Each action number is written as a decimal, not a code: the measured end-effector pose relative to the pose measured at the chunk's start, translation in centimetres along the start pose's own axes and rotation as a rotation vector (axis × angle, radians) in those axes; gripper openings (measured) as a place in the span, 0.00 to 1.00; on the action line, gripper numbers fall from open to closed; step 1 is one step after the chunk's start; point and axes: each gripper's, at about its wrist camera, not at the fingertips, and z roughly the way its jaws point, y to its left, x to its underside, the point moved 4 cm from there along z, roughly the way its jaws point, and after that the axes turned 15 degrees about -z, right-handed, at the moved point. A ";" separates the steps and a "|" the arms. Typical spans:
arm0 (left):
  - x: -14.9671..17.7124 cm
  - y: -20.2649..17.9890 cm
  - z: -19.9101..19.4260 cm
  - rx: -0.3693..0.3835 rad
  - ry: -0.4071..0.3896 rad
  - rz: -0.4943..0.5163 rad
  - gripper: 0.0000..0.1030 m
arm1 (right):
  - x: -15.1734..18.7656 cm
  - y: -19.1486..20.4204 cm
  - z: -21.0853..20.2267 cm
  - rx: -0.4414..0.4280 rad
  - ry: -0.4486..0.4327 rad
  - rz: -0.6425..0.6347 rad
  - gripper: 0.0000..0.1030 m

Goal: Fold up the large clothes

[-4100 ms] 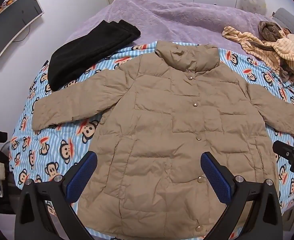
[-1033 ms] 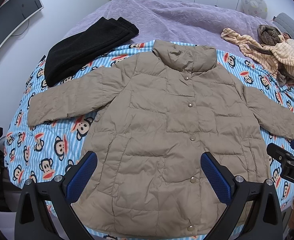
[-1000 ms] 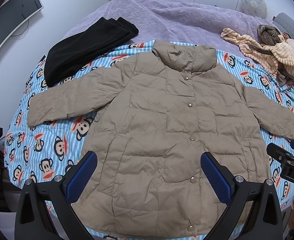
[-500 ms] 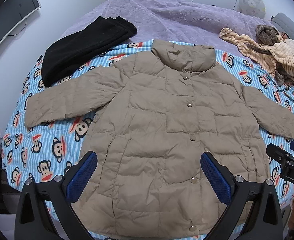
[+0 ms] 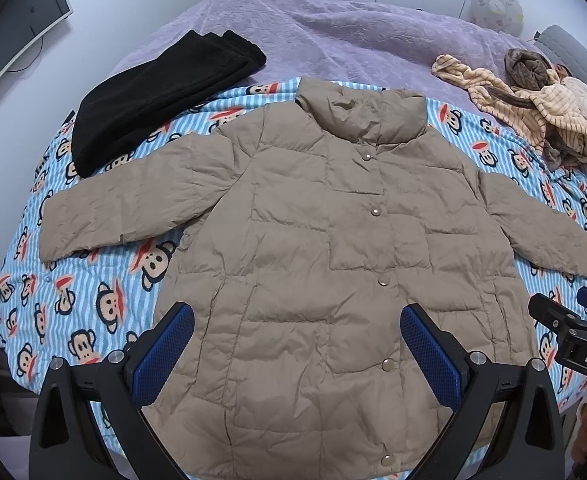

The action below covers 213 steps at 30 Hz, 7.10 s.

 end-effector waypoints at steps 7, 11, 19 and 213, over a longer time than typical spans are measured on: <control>-0.3 0.1 0.4 -0.001 0.007 -0.009 1.00 | -0.1 0.0 0.1 -0.004 0.004 -0.004 1.00; -0.3 0.4 0.5 -0.012 0.010 -0.018 1.00 | -0.2 0.0 0.4 -0.019 0.011 -0.006 1.00; -0.1 1.4 0.3 -0.040 0.006 -0.057 1.00 | -0.9 0.3 1.2 -0.041 0.027 -0.021 1.00; -9.7 5.5 16.5 0.011 -0.028 0.026 0.67 | -7.9 -0.8 18.6 -0.415 -0.131 0.379 0.28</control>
